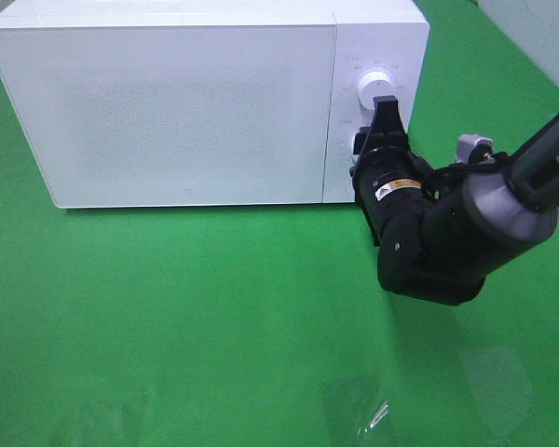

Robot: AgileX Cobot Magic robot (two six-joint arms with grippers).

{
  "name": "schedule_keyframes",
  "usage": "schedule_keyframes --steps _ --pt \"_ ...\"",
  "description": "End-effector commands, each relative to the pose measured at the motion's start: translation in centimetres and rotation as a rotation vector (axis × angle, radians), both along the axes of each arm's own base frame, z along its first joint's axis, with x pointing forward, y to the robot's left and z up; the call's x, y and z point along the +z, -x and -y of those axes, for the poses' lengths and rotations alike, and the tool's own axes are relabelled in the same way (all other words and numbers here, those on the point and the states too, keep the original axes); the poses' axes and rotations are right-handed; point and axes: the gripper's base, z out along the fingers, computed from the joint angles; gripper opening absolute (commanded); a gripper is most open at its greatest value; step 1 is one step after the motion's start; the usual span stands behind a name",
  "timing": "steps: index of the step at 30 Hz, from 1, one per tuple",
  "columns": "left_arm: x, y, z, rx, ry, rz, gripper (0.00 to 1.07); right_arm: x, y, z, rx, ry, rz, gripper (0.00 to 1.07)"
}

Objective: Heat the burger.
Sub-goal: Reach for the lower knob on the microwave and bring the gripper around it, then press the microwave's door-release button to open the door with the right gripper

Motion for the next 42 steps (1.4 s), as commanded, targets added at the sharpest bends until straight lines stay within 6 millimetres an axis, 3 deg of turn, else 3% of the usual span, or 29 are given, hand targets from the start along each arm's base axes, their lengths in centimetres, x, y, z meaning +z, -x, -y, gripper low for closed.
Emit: schedule_keyframes --steps 1,17,21,25,27,28,30,31,32,33,34,35,36,37,38,40,42 --pt "0.0 0.3 0.0 0.000 -0.001 0.021 0.98 1.0 -0.4 -1.6 0.134 -0.013 0.063 0.00" --pt "0.0 0.3 0.0 0.000 -0.001 0.021 0.98 1.0 -0.4 -1.4 0.115 -0.003 0.068 0.01" --pt "0.0 0.3 0.0 0.000 -0.001 0.021 0.98 1.0 -0.5 -1.2 0.092 -0.010 0.062 0.05" --pt "0.0 0.3 0.0 0.000 -0.001 0.021 0.98 0.9 -0.5 -0.8 0.047 -0.002 0.051 0.17" --pt "0.0 0.3 0.0 0.000 -0.001 0.021 0.98 0.9 -0.5 -0.8 0.047 -0.002 0.051 0.17" --pt "0.0 0.3 0.0 0.000 -0.001 0.021 0.98 0.9 -0.5 -0.7 0.030 0.005 0.049 0.26" --pt "0.0 0.3 0.0 0.000 -0.001 0.021 0.98 0.9 -0.5 -0.6 0.022 0.006 0.047 0.30" --pt "0.0 0.3 0.0 0.000 -0.001 0.021 0.98 0.8 -0.4 -0.4 0.003 0.010 0.042 0.40" --pt "0.0 0.3 0.0 0.000 -0.001 0.021 0.98 0.8 -0.4 -0.4 0.003 0.010 0.042 0.40" --pt "0.0 0.3 0.0 0.000 -0.001 0.021 0.98 0.7 -0.4 -0.2 -0.011 0.024 0.036 0.51" --pt "0.0 0.3 0.0 0.000 -0.001 0.021 0.98 0.7 -0.4 -0.2 -0.011 0.024 0.036 0.51" --pt "0.0 0.3 0.0 0.000 -0.001 0.021 0.98 0.5 -0.3 0.1 -0.027 0.031 0.027 0.61" --pt "0.0 0.3 0.0 0.000 -0.001 0.021 0.98 0.5 -0.3 0.1 -0.027 0.031 0.027 0.61" --pt "0.0 0.3 0.0 0.000 -0.001 0.021 0.98 0.3 -0.1 0.3 -0.036 0.048 0.016 0.69" --pt "0.0 0.3 0.0 0.000 -0.001 0.021 0.98 0.3 -0.1 0.3 -0.036 0.048 0.016 0.69" --pt "0.0 0.3 0.0 0.000 -0.001 0.021 0.98 0.0 0.3 0.6 -0.038 0.097 0.000 0.79" --pt "0.0 0.3 0.0 0.000 -0.001 0.021 0.98 -0.1 0.4 0.7 -0.036 0.110 -0.007 0.79"
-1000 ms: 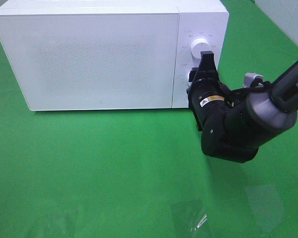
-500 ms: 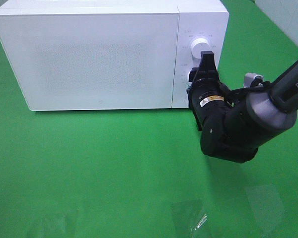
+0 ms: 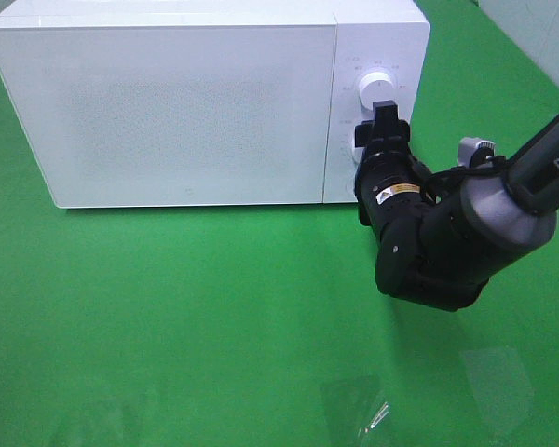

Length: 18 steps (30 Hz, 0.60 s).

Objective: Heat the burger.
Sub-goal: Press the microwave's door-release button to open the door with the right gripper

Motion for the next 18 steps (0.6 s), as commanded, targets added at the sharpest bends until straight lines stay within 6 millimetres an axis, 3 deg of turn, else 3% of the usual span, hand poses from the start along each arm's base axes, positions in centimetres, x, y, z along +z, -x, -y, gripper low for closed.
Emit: schedule_keyframes --steps 1,7,11,18 --pt "0.0 0.3 0.0 0.000 -0.001 0.021 0.98 0.2 0.1 0.2 0.000 0.044 0.010 0.79" --pt "0.0 0.3 0.0 0.000 -0.001 0.021 0.98 0.0 0.5 -0.3 0.092 0.112 0.015 0.75" --pt "0.0 0.3 0.0 0.000 -0.001 0.021 0.98 0.7 1.1 -1.4 0.265 0.252 -0.012 0.75" --pt "0.0 0.3 0.0 0.000 -0.001 0.021 0.98 1.8 1.6 -1.7 0.376 0.462 -0.056 0.75"
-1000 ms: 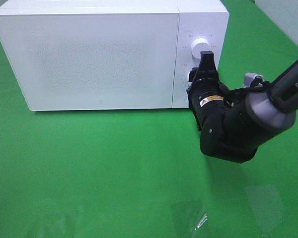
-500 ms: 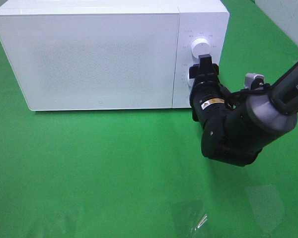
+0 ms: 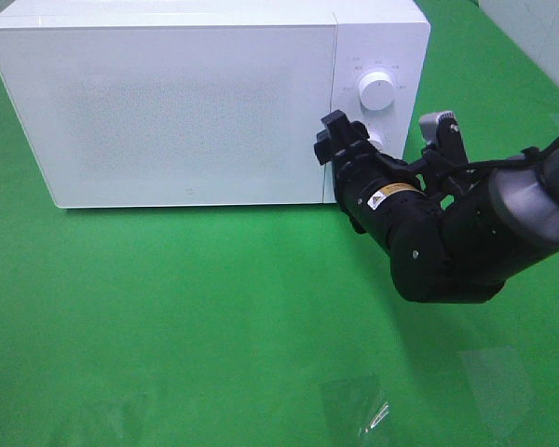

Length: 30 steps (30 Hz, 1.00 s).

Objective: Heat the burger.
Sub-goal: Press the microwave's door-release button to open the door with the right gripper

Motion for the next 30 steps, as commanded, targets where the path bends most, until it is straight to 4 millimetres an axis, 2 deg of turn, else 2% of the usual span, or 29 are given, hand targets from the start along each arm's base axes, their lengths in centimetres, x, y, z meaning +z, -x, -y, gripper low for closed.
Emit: schedule_keyframes --steps 1,2,3,4,6,9,10,13,15,18,19,21,22,23,26,27,28,29,30 --pt "0.0 0.3 0.0 0.000 -0.001 0.021 0.98 1.2 0.5 -0.3 0.123 0.235 -0.022 0.75" --pt "0.0 0.3 0.0 0.000 -0.001 0.021 0.98 1.2 0.5 -0.3 0.123 0.235 -0.022 0.75" --pt "0.0 0.3 0.0 0.000 -0.001 0.021 0.98 1.6 0.8 -0.4 0.177 0.343 -0.041 0.75" --pt "0.0 0.3 0.0 0.000 -0.001 0.021 0.98 1.6 0.8 -0.4 0.177 0.343 -0.041 0.75" --pt "0.0 0.3 0.0 0.000 -0.001 0.021 0.98 2.6 1.5 -0.7 0.316 0.538 -0.049 0.75" --pt "0.0 0.3 0.0 0.000 -0.001 0.021 0.98 3.2 1.8 -0.8 0.383 0.616 -0.033 0.75" --pt "0.0 0.3 0.0 0.000 -0.001 0.021 0.98 4.0 2.1 -0.8 0.446 0.686 -0.019 0.75" --pt "0.0 0.3 0.0 0.000 -0.001 0.021 0.98 4.3 2.1 -0.6 0.470 0.714 -0.013 0.75" --pt "0.0 0.3 0.0 0.000 -0.001 0.021 0.98 6.0 2.4 0.6 0.543 0.785 -0.021 0.75" --pt "0.0 0.3 0.0 0.000 -0.001 0.021 0.98 6.7 2.6 1.4 0.577 0.818 -0.040 0.75" --pt "0.0 0.3 0.0 0.000 -0.001 0.021 0.98 7.6 2.9 2.2 0.600 0.851 -0.056 0.75" --pt "0.0 0.3 0.0 0.000 -0.001 0.021 0.98 8.0 3.1 2.6 0.611 0.864 -0.070 0.75" --pt "0.0 0.3 0.0 0.000 -0.001 0.021 0.98 9.1 3.6 3.4 0.623 0.879 -0.092 0.75" --pt "0.0 0.3 0.0 0.000 -0.001 0.021 0.98 9.1 3.6 3.4 0.623 0.879 -0.092 0.75" --pt "0.0 0.3 0.0 0.000 -0.001 0.021 0.98 10.9 5.1 4.5 0.654 0.900 -0.144 0.75" --pt "0.0 0.3 0.0 0.000 -0.001 0.021 0.98 10.9 5.1 4.5 0.654 0.900 -0.144 0.75" --pt "0.0 0.3 0.0 0.000 -0.001 0.021 0.98 12.0 6.0 5.0 0.671 0.925 -0.143 0.75" --pt "0.0 0.3 0.0 0.000 -0.001 0.021 0.98 12.0 6.0 5.0 0.671 0.925 -0.143 0.75" --pt "0.0 0.3 0.0 0.000 -0.001 0.021 0.98 13.1 7.0 5.6 0.686 0.940 -0.156 0.75"
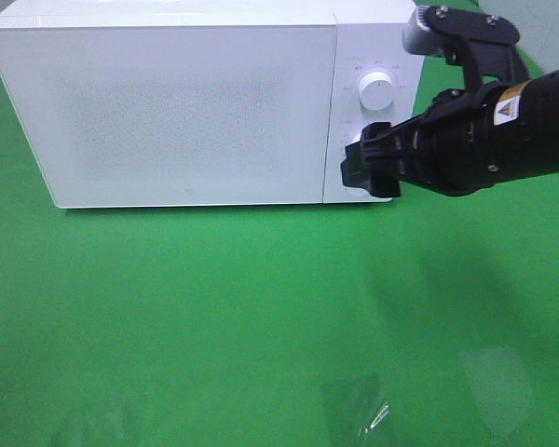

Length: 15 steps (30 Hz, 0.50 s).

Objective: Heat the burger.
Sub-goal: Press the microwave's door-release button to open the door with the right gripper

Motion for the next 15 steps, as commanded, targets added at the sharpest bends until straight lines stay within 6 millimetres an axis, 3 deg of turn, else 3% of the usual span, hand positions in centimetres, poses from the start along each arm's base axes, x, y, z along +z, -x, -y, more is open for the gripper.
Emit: schedule_keyframes --steps 1,3,15 --pt "0.0 0.3 0.0 0.000 -0.001 0.021 0.98 1.2 1.2 0.8 0.025 0.045 -0.011 0.75" --pt "0.0 0.3 0.0 0.000 -0.001 0.021 0.98 2.6 3.0 1.8 0.036 0.079 -0.053 0.75" --pt "0.0 0.3 0.0 0.000 -0.001 0.021 0.98 3.8 7.0 3.9 0.070 0.199 -0.215 0.75"
